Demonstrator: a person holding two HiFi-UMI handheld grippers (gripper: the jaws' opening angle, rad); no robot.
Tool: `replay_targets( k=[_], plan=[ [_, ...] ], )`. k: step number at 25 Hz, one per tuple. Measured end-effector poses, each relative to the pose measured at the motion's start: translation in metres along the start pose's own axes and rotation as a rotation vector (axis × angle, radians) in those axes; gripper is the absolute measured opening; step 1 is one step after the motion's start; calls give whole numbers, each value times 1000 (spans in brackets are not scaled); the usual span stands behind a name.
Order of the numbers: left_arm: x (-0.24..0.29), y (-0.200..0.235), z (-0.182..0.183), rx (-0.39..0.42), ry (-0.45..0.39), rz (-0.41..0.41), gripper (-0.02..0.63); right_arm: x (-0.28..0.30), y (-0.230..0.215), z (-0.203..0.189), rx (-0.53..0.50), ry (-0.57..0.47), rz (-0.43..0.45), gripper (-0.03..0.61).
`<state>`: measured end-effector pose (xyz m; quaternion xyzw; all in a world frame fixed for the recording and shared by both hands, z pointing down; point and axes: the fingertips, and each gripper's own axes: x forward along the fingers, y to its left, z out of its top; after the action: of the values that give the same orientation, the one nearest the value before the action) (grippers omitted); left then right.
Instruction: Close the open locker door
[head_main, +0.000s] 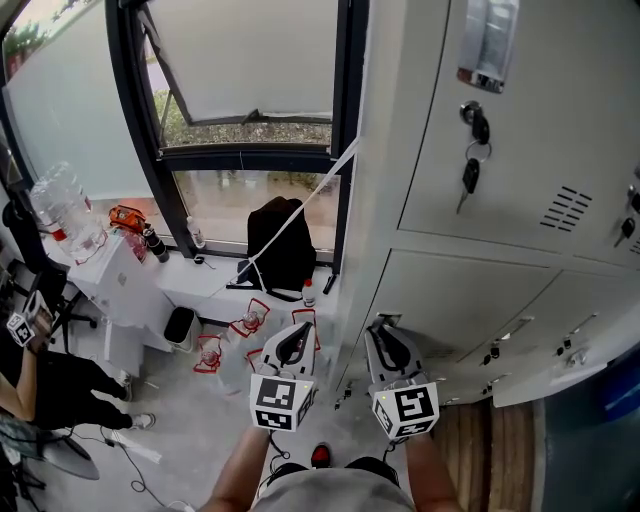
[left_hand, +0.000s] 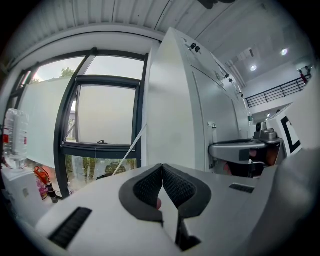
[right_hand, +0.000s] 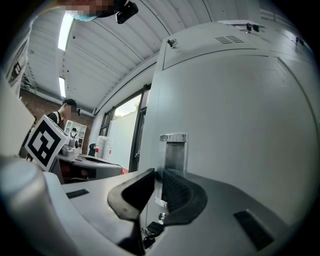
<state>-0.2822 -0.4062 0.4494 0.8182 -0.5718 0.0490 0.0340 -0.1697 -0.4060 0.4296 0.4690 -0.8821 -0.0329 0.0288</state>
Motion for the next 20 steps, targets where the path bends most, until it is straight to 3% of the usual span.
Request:
replay_targets(
  k=[13, 20],
  plan=[
    [13, 4, -4, -12, 5, -23, 23, 2, -1, 0, -13, 1, -3, 61],
    [11, 3, -5, -8, 12, -13, 23, 1, -3, 2, -74, 2, -103, 87]
  ],
)
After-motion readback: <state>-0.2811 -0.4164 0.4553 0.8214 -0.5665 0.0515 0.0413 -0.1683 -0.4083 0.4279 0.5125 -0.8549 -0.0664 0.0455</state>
